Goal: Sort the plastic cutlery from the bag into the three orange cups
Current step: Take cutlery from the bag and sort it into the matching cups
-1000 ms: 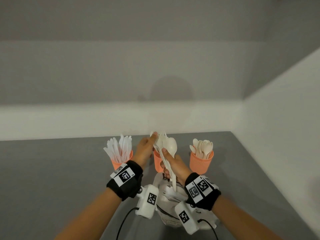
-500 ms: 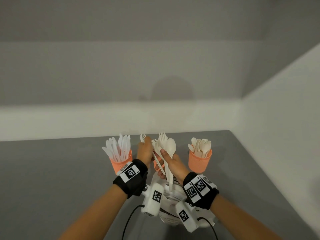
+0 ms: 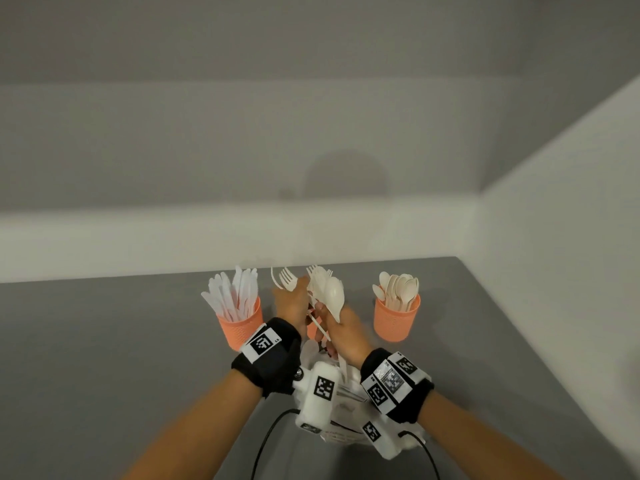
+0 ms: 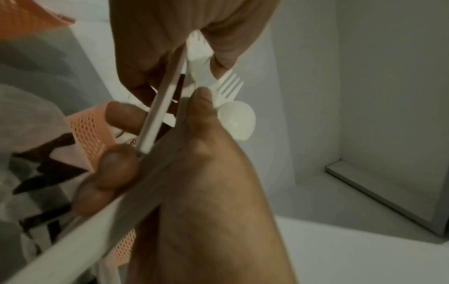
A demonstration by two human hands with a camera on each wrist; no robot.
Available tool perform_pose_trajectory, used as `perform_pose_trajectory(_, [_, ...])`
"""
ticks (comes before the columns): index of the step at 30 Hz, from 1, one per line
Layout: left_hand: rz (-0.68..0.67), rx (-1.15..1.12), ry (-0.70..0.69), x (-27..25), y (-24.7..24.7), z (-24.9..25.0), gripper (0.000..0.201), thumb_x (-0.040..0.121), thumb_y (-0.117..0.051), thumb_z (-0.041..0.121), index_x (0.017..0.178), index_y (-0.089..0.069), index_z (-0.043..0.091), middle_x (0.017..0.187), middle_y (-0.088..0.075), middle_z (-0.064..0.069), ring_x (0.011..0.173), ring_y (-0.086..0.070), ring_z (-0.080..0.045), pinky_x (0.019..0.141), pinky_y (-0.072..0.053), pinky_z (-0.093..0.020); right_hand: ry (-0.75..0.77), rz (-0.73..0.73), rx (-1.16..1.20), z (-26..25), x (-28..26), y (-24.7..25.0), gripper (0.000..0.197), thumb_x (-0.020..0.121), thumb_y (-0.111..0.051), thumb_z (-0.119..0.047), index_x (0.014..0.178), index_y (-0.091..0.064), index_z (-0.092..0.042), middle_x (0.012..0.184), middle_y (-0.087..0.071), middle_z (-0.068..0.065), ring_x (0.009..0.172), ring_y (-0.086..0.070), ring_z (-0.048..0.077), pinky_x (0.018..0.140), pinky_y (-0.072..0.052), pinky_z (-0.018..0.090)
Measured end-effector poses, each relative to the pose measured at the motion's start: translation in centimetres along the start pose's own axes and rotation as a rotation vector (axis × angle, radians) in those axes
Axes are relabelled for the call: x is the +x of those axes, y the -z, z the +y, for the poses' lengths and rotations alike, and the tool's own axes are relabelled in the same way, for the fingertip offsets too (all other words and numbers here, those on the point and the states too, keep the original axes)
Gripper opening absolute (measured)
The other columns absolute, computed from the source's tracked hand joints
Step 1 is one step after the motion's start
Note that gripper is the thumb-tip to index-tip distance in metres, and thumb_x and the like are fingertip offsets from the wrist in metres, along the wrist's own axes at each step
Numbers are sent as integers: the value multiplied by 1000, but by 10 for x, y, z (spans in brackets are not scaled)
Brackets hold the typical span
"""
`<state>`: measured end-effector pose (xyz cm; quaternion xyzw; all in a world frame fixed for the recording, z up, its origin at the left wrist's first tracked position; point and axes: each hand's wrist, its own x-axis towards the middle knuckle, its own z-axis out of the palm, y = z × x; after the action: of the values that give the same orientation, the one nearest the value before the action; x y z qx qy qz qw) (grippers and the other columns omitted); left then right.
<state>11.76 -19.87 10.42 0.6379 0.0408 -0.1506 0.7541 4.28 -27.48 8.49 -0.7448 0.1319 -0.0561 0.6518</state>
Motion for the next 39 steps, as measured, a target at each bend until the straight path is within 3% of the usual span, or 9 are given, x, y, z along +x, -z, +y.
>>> perform_pose_trajectory(4, [58,-106,108,-2,-1,6,29,93,-36,15,66,-42,10,49,-45,-4,38,-45,-14,45,-40,-23,17,-55,0,2,-2,4,38,98,-43,-37,116,-52,-5,63,-58,2,34,-43,10,35,-36,21])
perform_pose_trajectory(7, [97,-261,99,-2,2,17,30,96,-31,14,67,-38,12,35,-37,2,27,-36,-9,42,-37,-23,-10,-65,14,1,-5,12,37,97,-42,-40,117,-52,-10,65,-61,-1,31,-42,5,33,-35,18])
perform_pose_trajectory(12, [127,-111,-90,5,13,24,28,100,-30,37,90,-48,17,51,-31,4,29,-28,-2,34,-27,-16,-86,-54,82,2,-3,25,34,99,-38,-38,106,-53,-8,70,-60,3,29,-37,4,33,-34,17])
perform_pose_trajectory(16, [-56,194,-181,-11,8,18,13,92,-54,21,81,-55,14,35,-42,11,26,-36,0,32,-28,-11,-74,-91,97,0,-1,25,35,99,-38,-39,107,-52,-8,64,-59,3,29,-34,5,32,-33,17])
perform_pose_trajectory(20, [-86,255,-294,-22,-2,3,10,87,-61,11,88,-60,2,60,-57,-3,41,-52,-2,36,-36,-11,-33,-141,96,-4,-4,17,29,99,-38,-37,103,-52,-13,63,-58,6,27,-35,5,32,-33,17])
perform_pose_trajectory(23, [-91,315,-268,-19,-4,-2,18,91,-55,13,73,-56,7,57,-51,-4,43,-48,-9,36,-35,-14,-13,-158,117,-6,-7,16,25,99,-38,-37,91,-52,-18,60,-57,6,27,-38,6,32,-33,17])
perform_pose_trajectory(26, [-67,252,-248,-14,-3,3,24,95,-42,14,74,-51,6,57,-45,-6,38,-41,-9,35,-31,-16,-13,-113,127,-7,-8,21,34,99,-38,-38,84,-56,-12,58,-58,6,28,-41,6,33,-35,16])
perform_pose_trajectory(32, [148,76,-210,1,12,22,35,96,-37,15,62,-44,11,51,-45,-3,28,-38,-3,43,-35,-23,41,26,94,5,1,31,32,99,-41,-31,78,-50,-8,44,-53,-3,27,-39,6,32,-32,17])
perform_pose_trajectory(39, [-127,178,-172,-17,12,17,26,94,-50,17,68,-49,16,33,-39,8,30,-34,-4,34,-29,-16,204,162,-179,7,6,30,27,95,-52,-28,68,-48,-28,44,-50,-10,43,-47,1,48,-34,16])
